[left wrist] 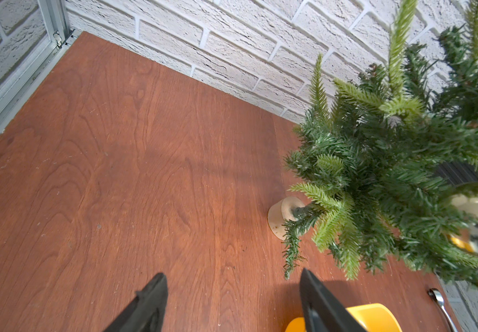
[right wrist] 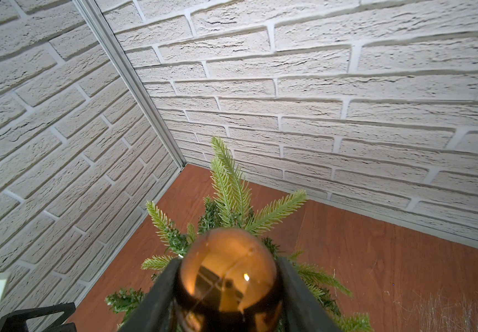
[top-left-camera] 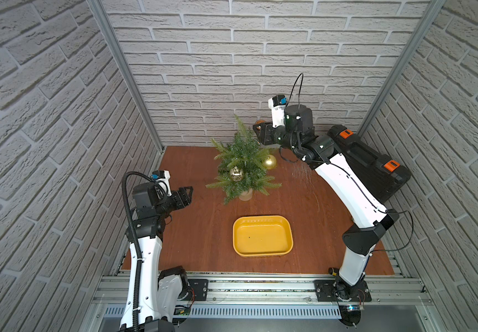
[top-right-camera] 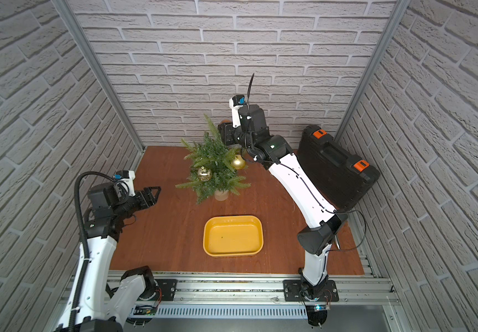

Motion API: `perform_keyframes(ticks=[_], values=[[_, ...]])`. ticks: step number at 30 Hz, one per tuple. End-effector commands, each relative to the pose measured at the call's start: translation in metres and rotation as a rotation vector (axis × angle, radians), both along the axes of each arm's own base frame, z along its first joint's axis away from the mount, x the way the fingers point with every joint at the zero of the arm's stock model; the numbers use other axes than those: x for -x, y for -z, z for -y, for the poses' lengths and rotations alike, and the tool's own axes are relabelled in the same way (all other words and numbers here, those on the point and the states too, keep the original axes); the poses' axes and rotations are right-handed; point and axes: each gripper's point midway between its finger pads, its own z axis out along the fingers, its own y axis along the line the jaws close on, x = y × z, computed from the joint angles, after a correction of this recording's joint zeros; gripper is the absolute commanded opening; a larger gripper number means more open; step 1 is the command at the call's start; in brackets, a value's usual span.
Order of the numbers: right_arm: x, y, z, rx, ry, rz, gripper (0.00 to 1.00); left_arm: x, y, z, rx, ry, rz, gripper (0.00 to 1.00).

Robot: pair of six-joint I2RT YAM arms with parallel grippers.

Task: Decorate the small christmas tree with ornaments
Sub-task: Hang an ornament on the christmas tree.

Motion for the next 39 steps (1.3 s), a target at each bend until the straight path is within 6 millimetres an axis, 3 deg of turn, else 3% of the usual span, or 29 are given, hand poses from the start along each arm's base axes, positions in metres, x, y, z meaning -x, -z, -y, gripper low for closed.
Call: perform_keyframes(ticks=[1, 20, 27, 33, 39], values=[[-0.003, -0.014, 0.006, -0.028, 0.019, 0.028, 0.48, -0.003, -0.003, -0.001, 0.009, 0.007, 0.032, 0.73], [-0.011, 0.013, 0.027, -0.009, 0.076, -0.030, 0.50, -0.004, -0.001, -0.003, 0.015, 0.002, 0.025, 0.73], [-0.009, 0.018, 0.039, -0.024, 0.101, -0.040, 0.63, -0.004, -0.002, -0.002, 0.014, 0.002, 0.025, 0.73], [-0.002, 0.018, 0.061, -0.030, 0.138, -0.037, 0.67, -0.004, -0.001, -0.003, 0.011, -0.003, 0.024, 0.73], [0.012, 0.028, 0.100, -0.025, 0.198, -0.054, 0.67, -0.005, 0.004, -0.008, 0.016, -0.034, 0.009, 0.73]])
